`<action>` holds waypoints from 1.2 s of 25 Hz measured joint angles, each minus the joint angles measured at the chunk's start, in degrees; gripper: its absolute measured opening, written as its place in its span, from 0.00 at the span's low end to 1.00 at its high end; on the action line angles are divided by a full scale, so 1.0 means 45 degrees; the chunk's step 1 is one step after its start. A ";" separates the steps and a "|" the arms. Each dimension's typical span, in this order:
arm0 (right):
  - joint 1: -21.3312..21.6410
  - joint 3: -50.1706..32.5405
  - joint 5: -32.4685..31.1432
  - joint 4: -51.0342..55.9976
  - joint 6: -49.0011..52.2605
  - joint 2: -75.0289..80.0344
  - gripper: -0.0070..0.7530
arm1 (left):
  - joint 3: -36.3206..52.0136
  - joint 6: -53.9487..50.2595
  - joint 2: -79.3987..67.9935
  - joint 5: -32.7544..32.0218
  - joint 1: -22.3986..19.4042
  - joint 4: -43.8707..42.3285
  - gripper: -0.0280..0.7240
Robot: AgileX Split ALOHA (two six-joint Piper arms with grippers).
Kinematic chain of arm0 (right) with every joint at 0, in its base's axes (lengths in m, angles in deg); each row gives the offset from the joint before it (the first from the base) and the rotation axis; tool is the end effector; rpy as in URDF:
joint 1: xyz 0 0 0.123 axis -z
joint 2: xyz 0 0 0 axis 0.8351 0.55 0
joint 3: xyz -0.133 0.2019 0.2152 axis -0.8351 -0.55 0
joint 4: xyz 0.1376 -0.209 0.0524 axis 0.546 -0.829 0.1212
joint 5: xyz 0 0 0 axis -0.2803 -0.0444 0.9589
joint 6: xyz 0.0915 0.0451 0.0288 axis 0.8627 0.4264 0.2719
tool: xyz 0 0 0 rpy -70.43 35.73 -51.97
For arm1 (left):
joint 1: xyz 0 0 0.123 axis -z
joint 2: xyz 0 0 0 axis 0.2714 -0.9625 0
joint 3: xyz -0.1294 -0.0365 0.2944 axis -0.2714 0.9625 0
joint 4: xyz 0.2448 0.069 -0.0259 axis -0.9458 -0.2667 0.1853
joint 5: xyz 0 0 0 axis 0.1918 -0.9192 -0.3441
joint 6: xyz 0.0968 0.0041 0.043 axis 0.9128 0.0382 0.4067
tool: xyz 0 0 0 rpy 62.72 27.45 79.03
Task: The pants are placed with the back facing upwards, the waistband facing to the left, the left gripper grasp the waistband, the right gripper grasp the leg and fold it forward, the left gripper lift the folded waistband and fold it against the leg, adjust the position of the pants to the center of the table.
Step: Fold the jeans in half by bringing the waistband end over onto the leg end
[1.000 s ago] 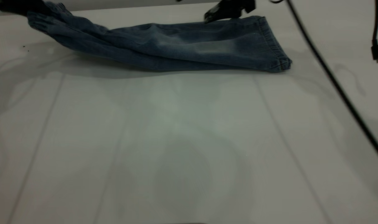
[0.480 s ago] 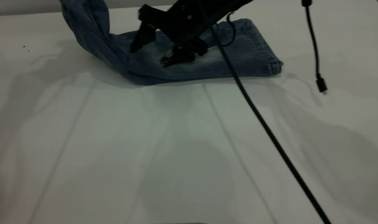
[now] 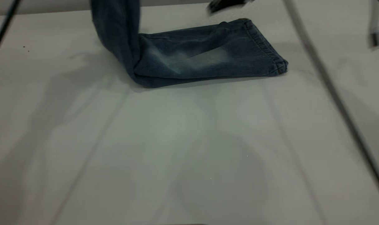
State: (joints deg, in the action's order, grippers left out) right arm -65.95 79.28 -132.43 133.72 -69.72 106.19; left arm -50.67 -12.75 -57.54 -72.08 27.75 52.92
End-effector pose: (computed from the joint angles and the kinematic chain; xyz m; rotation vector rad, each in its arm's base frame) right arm 0.5499 0.1617 0.1657 -0.1199 2.4804 1.1093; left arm 0.4753 -0.1345 0.2631 0.3413 2.3920 -0.4948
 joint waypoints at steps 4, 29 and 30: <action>0.1202 0.0000 -0.0608 -0.0041 -0.0159 -0.1231 0.69 | 0.0000 0.0030 -0.0202 0.1367 0.1403 0.0116 0.16; 0.2071 0.0003 -0.2500 -0.0290 -0.0750 -0.3140 0.69 | -0.1577 0.2660 -0.3498 0.2992 0.3846 0.0388 0.78; 0.2066 0.0003 -0.2554 -0.0345 -0.0750 -0.3140 0.69 | -0.1653 0.2660 -0.3288 0.2965 0.3807 0.0031 0.80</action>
State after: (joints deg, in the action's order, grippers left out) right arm -56.65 79.29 -143.93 132.17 -73.09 92.06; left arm -58.11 -0.78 -72.33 -58.74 44.88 53.06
